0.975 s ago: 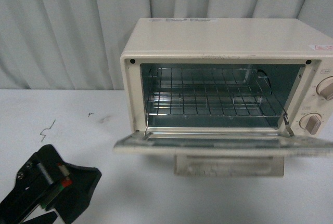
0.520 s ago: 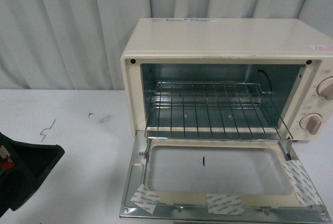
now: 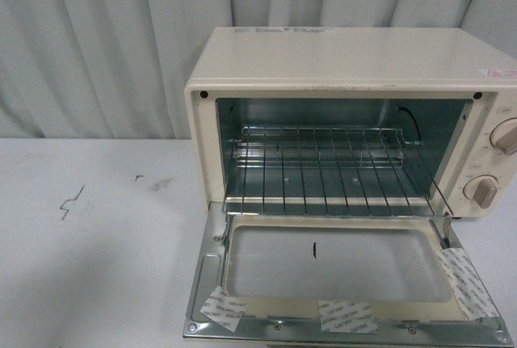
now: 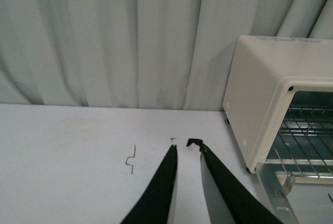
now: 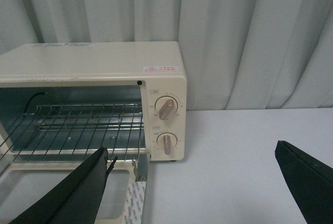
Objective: Open oven
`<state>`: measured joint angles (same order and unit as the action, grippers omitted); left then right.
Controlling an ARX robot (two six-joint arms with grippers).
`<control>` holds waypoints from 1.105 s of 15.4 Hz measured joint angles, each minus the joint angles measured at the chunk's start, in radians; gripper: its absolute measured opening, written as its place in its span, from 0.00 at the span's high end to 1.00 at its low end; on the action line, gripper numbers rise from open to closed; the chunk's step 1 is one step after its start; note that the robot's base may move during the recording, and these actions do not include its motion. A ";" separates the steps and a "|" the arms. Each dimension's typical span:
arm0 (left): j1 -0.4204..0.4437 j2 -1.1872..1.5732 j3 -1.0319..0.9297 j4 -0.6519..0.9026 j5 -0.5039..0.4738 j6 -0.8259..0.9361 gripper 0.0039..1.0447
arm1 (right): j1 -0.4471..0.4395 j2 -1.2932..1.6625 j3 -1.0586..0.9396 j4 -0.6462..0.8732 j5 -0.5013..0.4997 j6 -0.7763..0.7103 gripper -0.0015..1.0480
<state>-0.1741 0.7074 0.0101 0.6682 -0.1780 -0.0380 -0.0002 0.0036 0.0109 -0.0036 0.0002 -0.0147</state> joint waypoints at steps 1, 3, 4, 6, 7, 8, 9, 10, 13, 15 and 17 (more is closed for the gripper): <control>0.025 -0.067 0.000 -0.048 0.026 0.013 0.99 | 0.000 0.000 0.000 0.000 0.000 0.000 0.06; 0.063 -0.178 0.000 -0.147 0.064 0.020 0.99 | 0.000 0.000 0.000 0.000 0.000 0.000 0.06; 0.122 -0.225 0.000 -0.198 0.143 0.021 0.99 | 0.000 0.000 0.000 0.000 0.000 0.000 0.06; 0.177 -0.307 -0.001 -0.263 0.173 0.020 0.99 | 0.000 0.000 0.000 0.000 0.000 0.000 0.06; 0.173 -0.337 -0.001 -0.299 0.177 0.020 0.99 | 0.000 0.000 0.000 0.000 0.000 0.000 0.06; 0.173 -0.357 -0.001 -0.319 0.178 0.020 0.99 | 0.000 0.000 0.000 0.000 0.000 0.000 0.06; 0.173 -0.384 -0.001 -0.345 0.178 0.020 0.99 | 0.000 0.000 0.000 0.000 0.000 0.000 0.06; 0.173 -0.407 -0.001 -0.365 0.178 0.020 0.99 | 0.000 0.000 0.000 0.000 0.000 0.000 0.06; 0.173 -0.478 -0.001 -0.438 0.178 0.020 0.99 | 0.000 0.000 0.000 0.000 0.000 0.000 0.06; 0.173 -0.518 -0.001 -0.480 0.178 0.020 0.99 | 0.000 0.000 0.000 0.000 0.000 0.000 0.06; 0.173 -0.631 0.000 -0.648 0.178 0.020 0.99 | 0.000 0.000 0.000 0.000 0.000 0.000 0.06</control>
<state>-0.0010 0.0769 0.0097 0.0204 -0.0002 -0.0177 -0.0002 0.0036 0.0109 -0.0040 -0.0002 -0.0147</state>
